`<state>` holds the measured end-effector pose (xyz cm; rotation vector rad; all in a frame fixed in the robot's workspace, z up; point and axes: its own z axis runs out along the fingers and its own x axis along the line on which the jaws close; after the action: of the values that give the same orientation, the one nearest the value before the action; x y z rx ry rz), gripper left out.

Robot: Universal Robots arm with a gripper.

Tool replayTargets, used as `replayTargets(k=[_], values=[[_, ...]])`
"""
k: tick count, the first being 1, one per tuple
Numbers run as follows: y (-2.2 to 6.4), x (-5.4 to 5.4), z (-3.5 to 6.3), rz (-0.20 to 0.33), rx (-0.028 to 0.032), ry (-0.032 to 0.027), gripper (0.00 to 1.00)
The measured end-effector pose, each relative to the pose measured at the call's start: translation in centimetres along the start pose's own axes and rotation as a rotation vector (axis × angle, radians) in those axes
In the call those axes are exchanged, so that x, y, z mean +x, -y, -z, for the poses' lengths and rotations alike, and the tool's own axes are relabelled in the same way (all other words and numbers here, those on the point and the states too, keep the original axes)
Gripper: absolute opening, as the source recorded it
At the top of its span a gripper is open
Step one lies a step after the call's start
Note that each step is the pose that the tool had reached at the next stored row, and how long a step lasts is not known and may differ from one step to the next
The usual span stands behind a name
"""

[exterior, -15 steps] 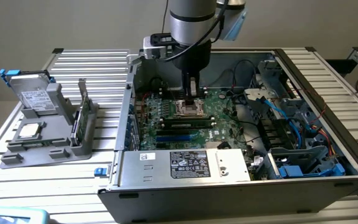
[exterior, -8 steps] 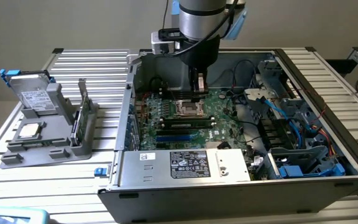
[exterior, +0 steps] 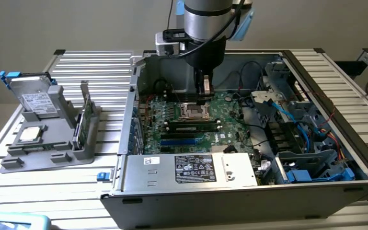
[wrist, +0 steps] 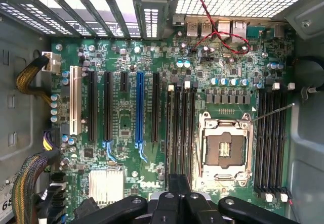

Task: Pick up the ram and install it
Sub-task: 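Press down the ram until it locks into place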

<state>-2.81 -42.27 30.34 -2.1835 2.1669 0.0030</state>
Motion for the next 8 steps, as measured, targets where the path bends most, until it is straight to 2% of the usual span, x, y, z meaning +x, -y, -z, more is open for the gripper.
replayTargets(k=[4, 5, 6, 8], values=[[0.00, 0.00, 0.00, 0.000, 0.0000, 0.0001, 0.11], [0.00, 0.00, -0.01, -0.001, 0.0000, 0.0040, 0.11], [0.00, 0.00, -0.01, -0.011, 0.0006, 0.0052, 0.11], [0.00, 0.01, -0.02, -0.045, 0.0023, 0.0038, 0.11]])
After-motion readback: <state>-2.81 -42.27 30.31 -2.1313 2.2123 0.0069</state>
